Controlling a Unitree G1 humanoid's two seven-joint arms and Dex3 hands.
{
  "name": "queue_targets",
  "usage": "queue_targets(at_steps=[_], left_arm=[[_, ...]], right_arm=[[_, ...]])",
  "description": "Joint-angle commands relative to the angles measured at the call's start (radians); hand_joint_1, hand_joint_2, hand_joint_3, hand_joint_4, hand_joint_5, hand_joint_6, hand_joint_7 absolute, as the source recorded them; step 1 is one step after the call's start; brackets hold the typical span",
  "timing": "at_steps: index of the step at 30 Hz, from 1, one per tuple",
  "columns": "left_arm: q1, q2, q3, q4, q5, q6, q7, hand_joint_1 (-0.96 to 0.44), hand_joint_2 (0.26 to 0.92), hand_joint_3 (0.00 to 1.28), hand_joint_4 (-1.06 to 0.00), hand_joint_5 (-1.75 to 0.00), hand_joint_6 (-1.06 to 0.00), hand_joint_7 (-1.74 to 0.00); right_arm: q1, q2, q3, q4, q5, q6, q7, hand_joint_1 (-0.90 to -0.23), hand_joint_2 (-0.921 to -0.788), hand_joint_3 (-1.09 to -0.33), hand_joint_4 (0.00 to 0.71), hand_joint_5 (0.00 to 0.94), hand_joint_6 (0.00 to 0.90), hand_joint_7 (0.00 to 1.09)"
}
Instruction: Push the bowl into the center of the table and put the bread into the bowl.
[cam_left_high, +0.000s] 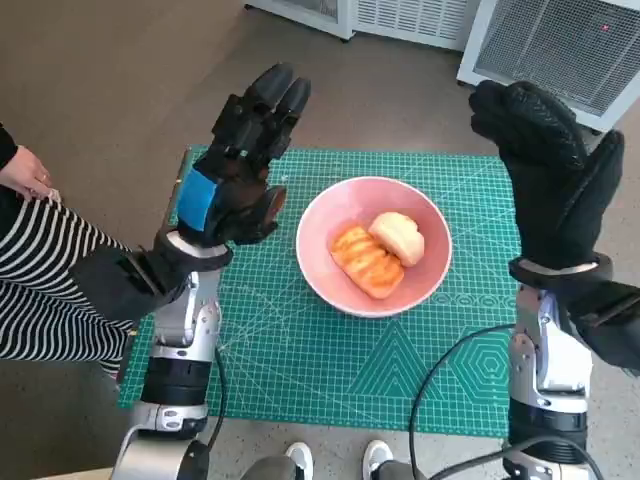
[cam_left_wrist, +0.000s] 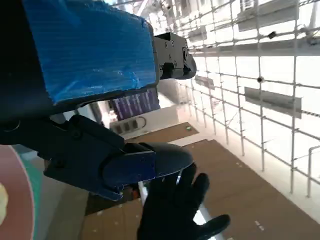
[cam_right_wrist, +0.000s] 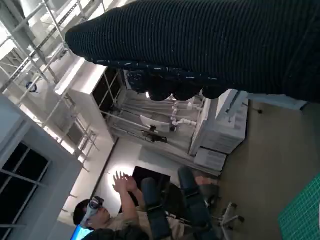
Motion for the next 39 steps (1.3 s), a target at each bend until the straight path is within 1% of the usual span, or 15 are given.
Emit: queue_targets(at_steps=[1, 4, 9, 22, 34, 39], left_arm=[[0.009, -0.009, 0.006, 0.022, 0.009, -0.035, 0.0, -0.69, 0.921, 0.5, -0.04, -0.07, 0.0, -0.42], [0.005, -0.011, 0.006, 0.035, 0.008, -0.046, -0.003, -0.68, 0.921, 0.5, -0.04, -0.07, 0.0, -0.42], [-0.005, -0.012, 0.006, 0.058, 0.011, -0.057, -0.001, -0.66, 0.921, 0.48, -0.05, -0.07, 0.0, -0.43], [-0.026, -0.012, 0.007, 0.07, 0.02, -0.067, 0.011, -0.63, 0.921, 0.46, -0.06, -0.06, 0.0, -0.43], [-0.037, -0.008, 0.014, 0.065, 0.009, -0.047, 0.01, -0.64, 0.921, 0.45, -0.07, -0.05, 0.0, -0.42], [-0.041, -0.01, 0.016, 0.066, 0.009, -0.041, 0.013, -0.65, 0.921, 0.45, -0.08, -0.05, 0.0, -0.44]], right_arm=[[-0.002, -0.007, 0.001, 0.024, -0.02, -0.003, 0.001, -0.692, -0.921, -0.655, 0.157, 0.004, 0.061, 0.48], [-0.008, -0.009, 0.0, 0.03, -0.028, -0.008, 0.001, -0.687, -0.921, -0.658, 0.158, 0.004, 0.056, 0.48], [-0.014, -0.012, 0.0, 0.041, -0.031, -0.016, 0.006, -0.684, -0.921, -0.662, 0.157, 0.004, 0.048, 0.47], [-0.011, -0.023, 0.004, 0.062, -0.043, -0.049, 0.01, -0.687, -0.921, -0.677, 0.153, 0.001, 0.035, 0.47], [-0.005, -0.024, 0.003, 0.077, -0.04, -0.069, 0.013, -0.692, -0.921, -0.678, 0.151, 0.0, 0.025, 0.47], [-0.003, -0.02, 0.004, 0.085, -0.036, -0.075, 0.014, -0.691, -0.921, -0.678, 0.147, 0.0, 0.028, 0.47]])
